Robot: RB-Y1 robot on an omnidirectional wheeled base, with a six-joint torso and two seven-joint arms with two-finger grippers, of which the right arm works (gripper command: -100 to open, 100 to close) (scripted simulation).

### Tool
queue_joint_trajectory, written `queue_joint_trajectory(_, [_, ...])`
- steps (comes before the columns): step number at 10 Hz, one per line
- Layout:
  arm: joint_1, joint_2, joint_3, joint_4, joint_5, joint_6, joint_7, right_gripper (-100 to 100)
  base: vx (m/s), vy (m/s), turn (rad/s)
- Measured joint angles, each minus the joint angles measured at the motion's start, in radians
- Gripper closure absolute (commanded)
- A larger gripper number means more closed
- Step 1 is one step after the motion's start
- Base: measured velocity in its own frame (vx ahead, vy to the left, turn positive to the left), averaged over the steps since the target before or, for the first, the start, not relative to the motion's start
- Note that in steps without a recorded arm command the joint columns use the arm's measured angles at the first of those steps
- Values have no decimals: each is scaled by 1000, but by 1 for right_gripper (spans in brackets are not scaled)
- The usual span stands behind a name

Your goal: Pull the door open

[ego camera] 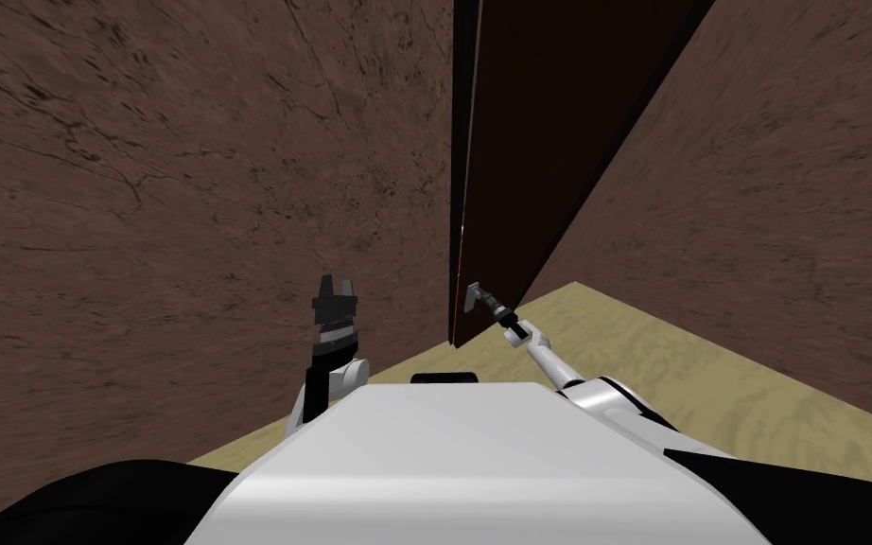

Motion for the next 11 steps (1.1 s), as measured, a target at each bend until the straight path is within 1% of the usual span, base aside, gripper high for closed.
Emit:
queue_joint_trajectory(1, [3,-2,10,-10,-16,5,-26,100,-47,-65,-15])
queue_joint_trajectory(2, [-1,-1,25,-15,-37,13,-54,100,-38,-51,0])
queue_joint_trajectory(3, [-6,3,32,-9,-47,13,-75,100,-39,-43,-5])
queue_joint_trajectory(4, [-18,6,43,4,-64,12,-99,100,-33,-33,-3])
queue_joint_trajectory(5, [-11,3,48,-13,-73,21,-120,100,-32,-43,-12])
queue_joint_trajectory(6, [-9,1,61,-32,-89,38,-147,100,-23,-34,21])
queue_joint_trajectory(7, [-17,2,67,-20,-98,35,-166,100,-27,-48,-2])
queue_joint_trajectory(9, [-26,1,93,-12,-139,30,-220,100,-39,-69,4])
queue_joint_trajectory(10, [-32,4,102,-4,-149,28,-244,100,-32,-64,-8])
queue_joint_trajectory(11, [-13,-1,112,-48,-167,51,-270,100,-32,-34,-3])
